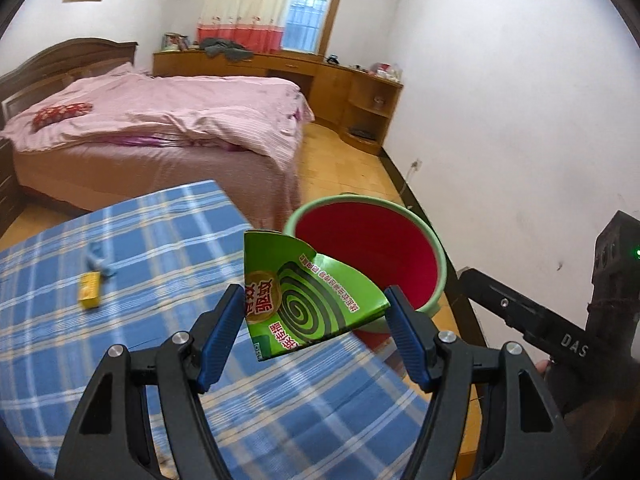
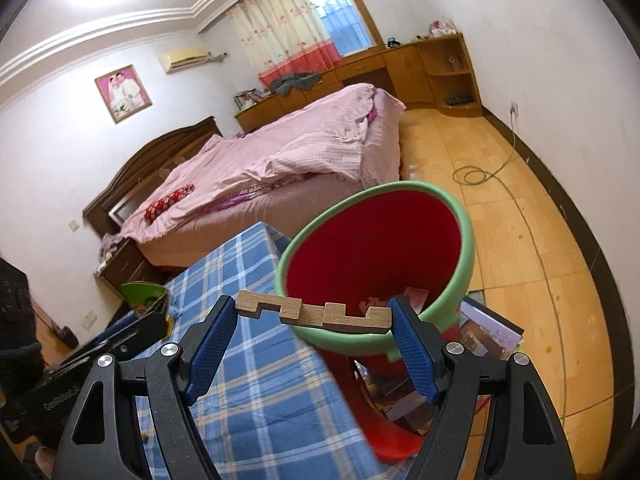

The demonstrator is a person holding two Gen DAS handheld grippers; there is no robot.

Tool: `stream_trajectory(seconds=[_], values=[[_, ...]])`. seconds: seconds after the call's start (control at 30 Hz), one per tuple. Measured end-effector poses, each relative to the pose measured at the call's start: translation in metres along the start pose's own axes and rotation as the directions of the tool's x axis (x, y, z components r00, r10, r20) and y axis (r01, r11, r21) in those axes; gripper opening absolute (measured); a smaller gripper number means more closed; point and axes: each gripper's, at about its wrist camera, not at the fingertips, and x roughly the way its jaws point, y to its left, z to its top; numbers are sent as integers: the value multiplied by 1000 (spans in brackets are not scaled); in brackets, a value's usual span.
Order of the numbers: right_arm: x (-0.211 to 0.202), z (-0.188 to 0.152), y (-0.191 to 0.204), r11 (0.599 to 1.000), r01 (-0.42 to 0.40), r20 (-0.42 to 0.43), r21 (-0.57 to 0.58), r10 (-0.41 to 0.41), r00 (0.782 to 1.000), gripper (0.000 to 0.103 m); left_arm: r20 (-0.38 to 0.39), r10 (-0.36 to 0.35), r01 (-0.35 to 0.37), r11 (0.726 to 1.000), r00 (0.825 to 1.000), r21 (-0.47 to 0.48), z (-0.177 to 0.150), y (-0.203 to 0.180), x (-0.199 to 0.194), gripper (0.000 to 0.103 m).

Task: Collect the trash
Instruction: 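Carry the green packet and wooden block over the red bucket, then open both tools to drop the packet and block into the bucket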

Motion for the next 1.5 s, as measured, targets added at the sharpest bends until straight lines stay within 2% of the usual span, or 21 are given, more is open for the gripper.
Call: stream_trajectory(seconds=[0.23,0.43,0.7,0.8,1.03,1.3,1.5], values=[[-8,15,-29,999,50,68,-2,-49,996,78,-68,-4,6,1000,998,30,5,-24,59,71],[2,24,-58,997,76,69,12,-77,995,78,-140,26,-15,997,990,76,12,-44,107,71],[19,25,-89,994,93,40,52,-95,995,78,-189,17,-1,997,982,83,19,-51,140,71],[24,27,-96,993,100,30,56,-101,994,78,-196,-2,18,997,981,80,17,-50,145,71],[38,31,-91,996,79,5,43,-79,997,78,-197,10,2,998,980,60,15,-45,143,71],[76,31,-71,996,89,-80,-13,-90,993,79,-192,82,-75,996,978,43,14,-25,121,71],[87,27,-63,998,69,-105,-8,-70,992,79,-178,117,-118,993,977,5,14,-1,101,71]])
